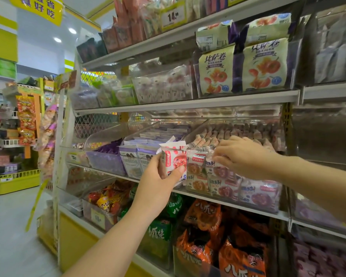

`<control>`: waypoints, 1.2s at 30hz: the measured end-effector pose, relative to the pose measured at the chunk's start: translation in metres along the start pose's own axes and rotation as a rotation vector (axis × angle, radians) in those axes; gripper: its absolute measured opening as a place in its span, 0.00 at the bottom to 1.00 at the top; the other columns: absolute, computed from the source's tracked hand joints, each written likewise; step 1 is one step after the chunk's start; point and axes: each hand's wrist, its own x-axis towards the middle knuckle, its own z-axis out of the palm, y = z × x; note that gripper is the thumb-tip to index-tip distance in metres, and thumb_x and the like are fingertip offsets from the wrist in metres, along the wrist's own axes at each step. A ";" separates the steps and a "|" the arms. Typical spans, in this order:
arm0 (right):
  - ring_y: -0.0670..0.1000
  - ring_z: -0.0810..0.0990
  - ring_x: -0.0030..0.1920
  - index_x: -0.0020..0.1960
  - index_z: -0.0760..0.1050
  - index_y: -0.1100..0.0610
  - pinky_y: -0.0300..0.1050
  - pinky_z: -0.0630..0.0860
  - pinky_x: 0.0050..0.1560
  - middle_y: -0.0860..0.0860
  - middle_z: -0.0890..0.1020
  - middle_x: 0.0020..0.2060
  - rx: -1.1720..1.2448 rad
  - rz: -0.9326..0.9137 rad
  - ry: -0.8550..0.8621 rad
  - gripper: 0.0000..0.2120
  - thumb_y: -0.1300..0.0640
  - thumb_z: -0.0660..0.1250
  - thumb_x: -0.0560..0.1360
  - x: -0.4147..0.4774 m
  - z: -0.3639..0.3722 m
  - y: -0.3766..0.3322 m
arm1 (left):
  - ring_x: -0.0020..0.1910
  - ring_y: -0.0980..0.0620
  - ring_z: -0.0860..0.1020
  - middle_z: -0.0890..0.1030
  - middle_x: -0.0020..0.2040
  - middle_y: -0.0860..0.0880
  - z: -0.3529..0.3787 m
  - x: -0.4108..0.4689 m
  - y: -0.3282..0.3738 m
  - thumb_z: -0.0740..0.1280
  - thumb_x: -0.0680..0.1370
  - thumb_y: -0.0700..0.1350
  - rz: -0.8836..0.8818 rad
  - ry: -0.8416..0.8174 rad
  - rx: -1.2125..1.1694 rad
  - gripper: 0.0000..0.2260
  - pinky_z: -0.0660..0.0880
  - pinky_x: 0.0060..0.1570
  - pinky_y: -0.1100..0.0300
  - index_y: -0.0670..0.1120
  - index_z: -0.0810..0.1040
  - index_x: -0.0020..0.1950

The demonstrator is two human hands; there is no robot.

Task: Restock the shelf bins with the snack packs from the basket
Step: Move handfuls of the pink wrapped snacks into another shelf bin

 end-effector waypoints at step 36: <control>0.46 0.75 0.43 0.51 0.69 0.42 0.42 0.75 0.42 0.41 0.70 0.47 0.097 0.110 0.071 0.13 0.41 0.67 0.70 -0.053 -0.043 0.050 | 0.60 0.50 0.74 0.79 0.59 0.54 0.118 0.065 0.069 0.68 0.76 0.55 0.534 -0.479 0.777 0.18 0.61 0.69 0.51 0.54 0.69 0.63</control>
